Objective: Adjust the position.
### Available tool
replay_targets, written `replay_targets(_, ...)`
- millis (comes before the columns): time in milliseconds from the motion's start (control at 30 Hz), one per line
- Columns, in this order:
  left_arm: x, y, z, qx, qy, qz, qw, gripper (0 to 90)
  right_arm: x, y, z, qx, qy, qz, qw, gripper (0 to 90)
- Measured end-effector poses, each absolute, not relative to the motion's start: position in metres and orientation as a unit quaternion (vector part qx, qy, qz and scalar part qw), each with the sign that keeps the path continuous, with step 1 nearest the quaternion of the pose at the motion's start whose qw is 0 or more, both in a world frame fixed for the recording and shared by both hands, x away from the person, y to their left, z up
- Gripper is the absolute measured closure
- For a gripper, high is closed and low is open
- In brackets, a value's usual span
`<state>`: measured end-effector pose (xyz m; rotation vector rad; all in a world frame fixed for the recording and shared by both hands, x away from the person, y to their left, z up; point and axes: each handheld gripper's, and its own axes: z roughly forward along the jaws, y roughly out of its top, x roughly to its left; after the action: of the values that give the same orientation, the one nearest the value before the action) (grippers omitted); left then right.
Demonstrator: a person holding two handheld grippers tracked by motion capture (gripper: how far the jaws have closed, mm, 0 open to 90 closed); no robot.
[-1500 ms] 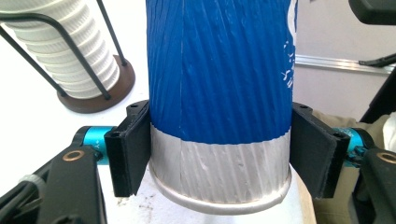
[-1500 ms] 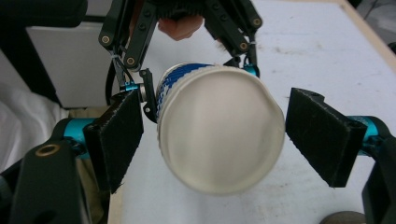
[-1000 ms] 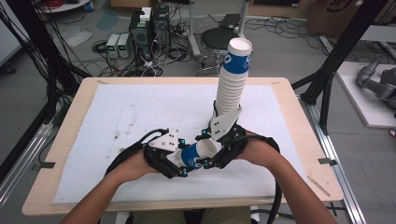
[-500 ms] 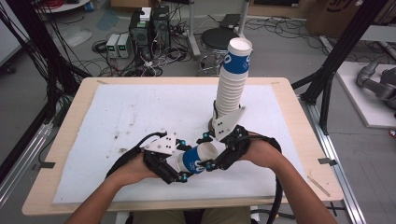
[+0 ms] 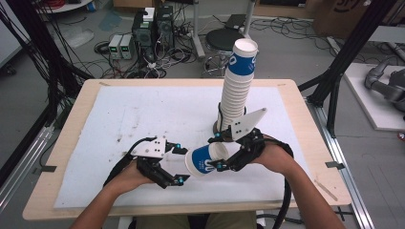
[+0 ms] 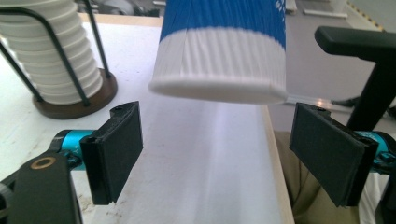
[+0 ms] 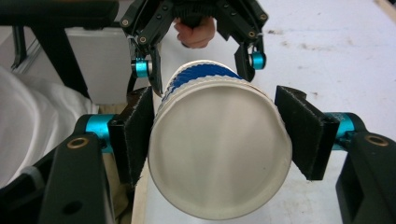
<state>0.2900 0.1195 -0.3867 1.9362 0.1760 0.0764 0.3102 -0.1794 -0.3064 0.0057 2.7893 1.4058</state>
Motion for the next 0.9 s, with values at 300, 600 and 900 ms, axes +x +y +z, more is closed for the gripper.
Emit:
replay_targets(300,0.290,0.132,-0.391,0.774,0.105,0.055,0.622,17.0,0.312,-0.198,-0.317,0.036,0.866,0.498,0.021,31.8)
replay_targets(600,0.289,0.130,-0.392,0.748,0.109,0.056,0.653,16.9,0.311,-0.212,-0.333,0.072,0.838,0.541,0.019,31.8)
replay_targets(900,0.290,0.121,-0.392,0.728,0.106,0.052,0.675,14.2,0.310,-0.219,-0.348,0.088,0.806,0.585,0.001,31.9)
